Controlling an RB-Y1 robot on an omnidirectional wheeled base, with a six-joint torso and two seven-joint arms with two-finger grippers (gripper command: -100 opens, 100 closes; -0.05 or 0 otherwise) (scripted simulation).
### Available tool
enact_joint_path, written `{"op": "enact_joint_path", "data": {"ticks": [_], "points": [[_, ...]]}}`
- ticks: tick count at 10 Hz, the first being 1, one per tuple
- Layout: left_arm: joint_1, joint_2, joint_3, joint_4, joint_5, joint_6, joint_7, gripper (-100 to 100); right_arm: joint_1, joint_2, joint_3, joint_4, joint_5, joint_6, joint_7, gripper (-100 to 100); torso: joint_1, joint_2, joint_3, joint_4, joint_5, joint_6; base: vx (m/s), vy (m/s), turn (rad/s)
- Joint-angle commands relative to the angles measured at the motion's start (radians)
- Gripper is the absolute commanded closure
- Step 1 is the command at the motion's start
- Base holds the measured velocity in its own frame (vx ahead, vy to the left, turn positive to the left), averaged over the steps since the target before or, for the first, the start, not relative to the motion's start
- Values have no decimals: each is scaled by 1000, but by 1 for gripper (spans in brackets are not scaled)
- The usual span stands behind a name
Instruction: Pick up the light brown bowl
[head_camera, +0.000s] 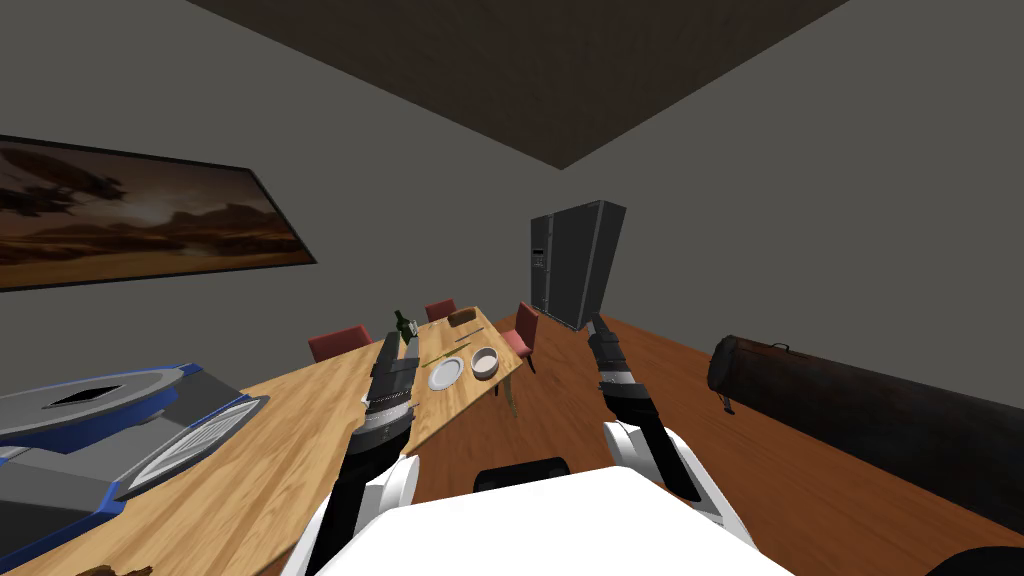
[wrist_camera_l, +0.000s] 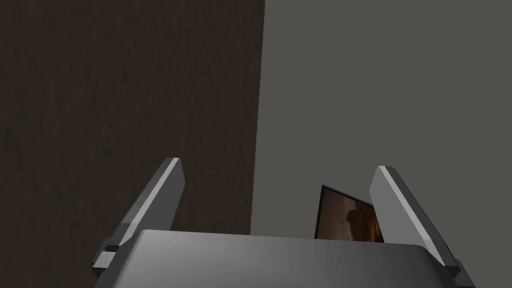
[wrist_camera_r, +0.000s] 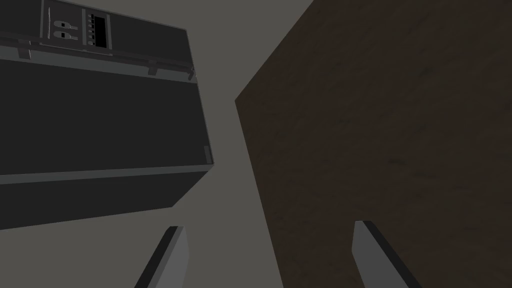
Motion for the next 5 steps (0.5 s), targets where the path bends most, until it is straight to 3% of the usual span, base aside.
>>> {"op": "enact_joint_path", "data": {"ticks": [1,5], "points": [[-9,33,2,3,-3,17,-7,-100,0,0,0,0,0,0,0,0,0,0,0,0,0,0,3,-11,16],[-66,107,14,22,-18,118,-46,-100,0,0,0,0,0,0,0,0,-2,-1,-1,0,0,0,15,-31,31]]}}
